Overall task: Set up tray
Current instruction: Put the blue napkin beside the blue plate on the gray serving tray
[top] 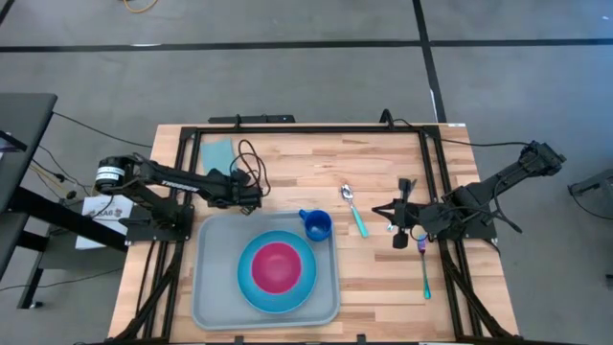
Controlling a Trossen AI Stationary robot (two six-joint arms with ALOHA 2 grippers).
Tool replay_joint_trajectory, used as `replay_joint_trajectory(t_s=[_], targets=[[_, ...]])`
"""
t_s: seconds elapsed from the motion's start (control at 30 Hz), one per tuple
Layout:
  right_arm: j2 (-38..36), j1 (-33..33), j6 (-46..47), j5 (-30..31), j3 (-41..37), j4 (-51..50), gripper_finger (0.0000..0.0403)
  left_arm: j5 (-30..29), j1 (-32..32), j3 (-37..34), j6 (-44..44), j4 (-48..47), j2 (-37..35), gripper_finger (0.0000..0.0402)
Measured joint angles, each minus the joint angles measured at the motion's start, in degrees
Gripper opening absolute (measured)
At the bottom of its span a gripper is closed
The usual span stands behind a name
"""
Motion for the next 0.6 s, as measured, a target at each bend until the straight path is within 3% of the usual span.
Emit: replay_joint_trajectory(t_s=[0.3,0.6], targets=[[-0.01,0.00,0.01,-0.02,0.00,0.00,0.0001,-0.06,0.00,0.08,3.15,3.33,0.13,0.0126],[0.00,0.00,0.02,-0.04,0.00,-0.01,0.0001,-0.48,2.04,-3.86,-1.59,9.17,0.13,0.0165]])
